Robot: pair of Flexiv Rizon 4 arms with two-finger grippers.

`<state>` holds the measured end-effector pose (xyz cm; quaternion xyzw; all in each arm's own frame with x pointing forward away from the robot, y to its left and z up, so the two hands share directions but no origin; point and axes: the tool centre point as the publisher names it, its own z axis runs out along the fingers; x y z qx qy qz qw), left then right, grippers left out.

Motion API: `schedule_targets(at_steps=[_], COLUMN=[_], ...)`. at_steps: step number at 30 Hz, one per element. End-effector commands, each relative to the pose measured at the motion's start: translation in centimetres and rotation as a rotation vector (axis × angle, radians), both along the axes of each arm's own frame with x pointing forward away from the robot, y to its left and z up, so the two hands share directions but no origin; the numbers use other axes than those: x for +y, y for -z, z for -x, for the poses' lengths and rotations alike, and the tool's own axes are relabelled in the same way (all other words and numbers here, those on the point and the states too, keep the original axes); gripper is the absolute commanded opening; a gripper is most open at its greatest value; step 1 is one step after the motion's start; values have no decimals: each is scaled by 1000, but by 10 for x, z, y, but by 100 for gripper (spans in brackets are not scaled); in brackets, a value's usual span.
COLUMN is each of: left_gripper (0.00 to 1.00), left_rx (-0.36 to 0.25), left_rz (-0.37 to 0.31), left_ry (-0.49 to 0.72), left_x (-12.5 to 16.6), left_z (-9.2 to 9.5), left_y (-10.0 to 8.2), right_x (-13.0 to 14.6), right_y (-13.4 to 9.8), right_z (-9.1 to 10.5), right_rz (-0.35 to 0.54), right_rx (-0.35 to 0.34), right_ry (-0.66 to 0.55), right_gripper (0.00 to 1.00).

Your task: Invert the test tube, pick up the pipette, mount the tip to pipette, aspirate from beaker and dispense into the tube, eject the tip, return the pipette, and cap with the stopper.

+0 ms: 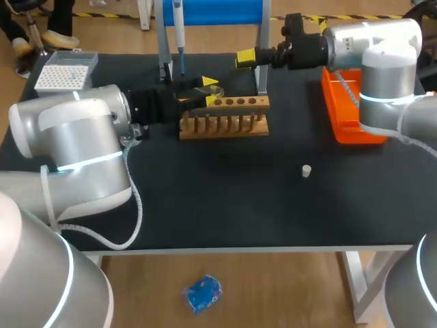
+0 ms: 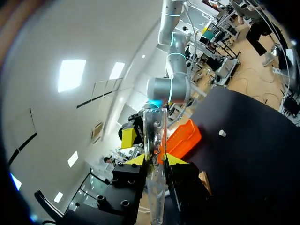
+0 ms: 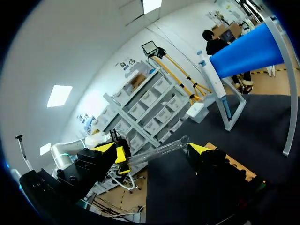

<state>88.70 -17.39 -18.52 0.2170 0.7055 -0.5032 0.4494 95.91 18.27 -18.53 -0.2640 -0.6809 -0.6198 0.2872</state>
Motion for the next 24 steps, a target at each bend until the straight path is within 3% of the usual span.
schedule_targets(at_steps=[1, 3, 4, 7, 9, 10, 12, 15, 17, 18, 19, 24], left_gripper=[0, 0, 0, 0, 0, 0, 0, 0, 0, 0, 0, 0], left_rx=[1, 1, 30, 137, 141, 190, 193, 295, 404, 451, 468, 468], left_rz=[-6, -6, 5, 77, 78, 104, 128, 160, 209, 206, 194, 194], left_ry=[-22, -22, -41, -62, -73, -75, -69, -81, -75, -81, -95, -95], left_x=[-3, -3, -3, -1, -1, -1, -2, -3, -3, -4, -4, -4], left_z=[1, 1, 1, -3, -4, -6, -7, -11, -14, -15, -16, -16], left_y=[-1, -1, -3, -15, -22, -24, -29, -32, -32, -31, -29, -29], right_x=[0, 0, 0, -3, -6, -7, -12, -16, -20, -23, -23, -23], right_y=[1, 1, 0, -2, -2, -1, 0, 5, 10, 14, 14, 14], right_z=[0, 0, 1, 1, 1, 2, 4, 7, 11, 12, 12, 12], right_rz=[1, 1, -14, 39, 81, 87, 127, 169, 227, 287, 287, 287], right_rx=[1, 1, -21, -164, -267, -304, -382, -496, -596, -607, -607, -607], right_ry=[0, 0, -2, -15, -17, -39, -43, -104, -203, -240, -240, -240], right_gripper=[100, 100, 100, 100, 100, 100, 100, 100, 100, 100, 100, 100])
